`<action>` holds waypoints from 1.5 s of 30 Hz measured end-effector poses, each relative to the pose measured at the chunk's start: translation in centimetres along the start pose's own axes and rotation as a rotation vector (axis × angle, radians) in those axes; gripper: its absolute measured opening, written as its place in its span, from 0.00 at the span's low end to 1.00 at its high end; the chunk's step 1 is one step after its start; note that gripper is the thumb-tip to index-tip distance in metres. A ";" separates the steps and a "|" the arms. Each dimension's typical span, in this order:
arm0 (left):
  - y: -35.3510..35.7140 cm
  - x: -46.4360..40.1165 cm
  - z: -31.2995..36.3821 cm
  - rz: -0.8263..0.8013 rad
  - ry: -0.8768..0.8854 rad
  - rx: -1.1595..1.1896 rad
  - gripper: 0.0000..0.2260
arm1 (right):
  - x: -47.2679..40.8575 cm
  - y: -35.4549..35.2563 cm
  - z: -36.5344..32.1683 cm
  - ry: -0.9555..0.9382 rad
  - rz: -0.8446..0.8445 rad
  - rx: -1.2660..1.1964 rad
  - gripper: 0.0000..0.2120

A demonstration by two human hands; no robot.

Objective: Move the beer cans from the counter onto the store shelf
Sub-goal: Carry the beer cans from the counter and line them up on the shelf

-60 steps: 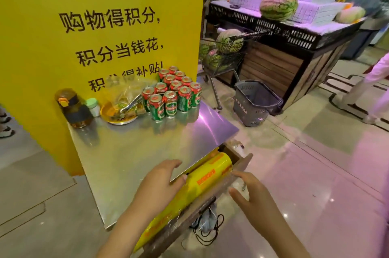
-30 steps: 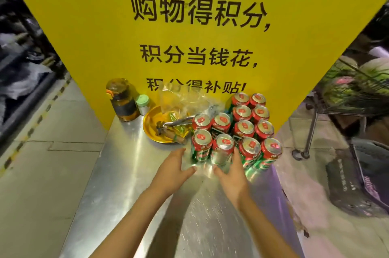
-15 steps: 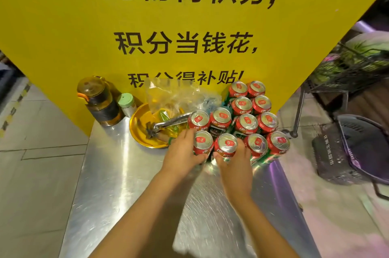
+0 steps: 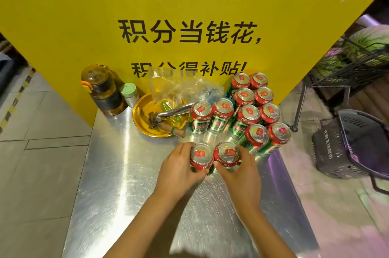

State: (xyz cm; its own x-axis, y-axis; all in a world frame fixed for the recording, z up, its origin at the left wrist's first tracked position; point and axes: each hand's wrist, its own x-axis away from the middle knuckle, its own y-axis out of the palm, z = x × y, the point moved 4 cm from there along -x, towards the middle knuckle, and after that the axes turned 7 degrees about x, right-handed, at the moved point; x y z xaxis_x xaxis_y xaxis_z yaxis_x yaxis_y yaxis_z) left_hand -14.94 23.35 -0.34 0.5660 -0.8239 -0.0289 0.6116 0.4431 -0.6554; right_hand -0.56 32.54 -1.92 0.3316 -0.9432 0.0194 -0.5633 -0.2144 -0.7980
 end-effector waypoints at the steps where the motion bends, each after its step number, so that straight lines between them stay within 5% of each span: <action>1: 0.0 0.2 -0.1 0.002 0.005 0.002 0.28 | 0.1 -0.1 0.0 -0.002 -0.005 -0.005 0.31; 7: 0.6 0.4 -0.8 -0.073 -0.005 0.064 0.31 | -0.5 0.9 0.6 0.020 -0.174 -0.254 0.34; 12: 0.9 0.5 -1.4 -0.169 -0.051 0.193 0.34 | -1.0 0.3 0.4 -0.002 -0.240 -0.300 0.24; 19: 0.0 2.2 -1.0 -0.052 -0.067 0.293 0.29 | 0.3 -1.1 1.0 -0.042 -0.216 -0.350 0.23; 32: -4.6 21.0 2.5 0.413 -0.280 0.330 0.26 | 8.6 -6.2 0.2 -0.345 -0.491 -0.460 0.28; 45: -11.2 46.1 7.4 1.131 -0.407 0.534 0.26 | 27.5 -8.0 -9.4 -0.777 -1.039 -0.538 0.24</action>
State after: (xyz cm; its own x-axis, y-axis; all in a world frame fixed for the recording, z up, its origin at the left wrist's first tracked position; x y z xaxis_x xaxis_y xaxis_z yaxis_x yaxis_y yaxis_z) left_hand 8.34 -16.97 11.24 0.9740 0.2149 -0.0721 -0.2181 0.9751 -0.0395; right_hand 5.97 5.90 10.69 0.9987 0.0455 -0.0249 0.0361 -0.9544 -0.2963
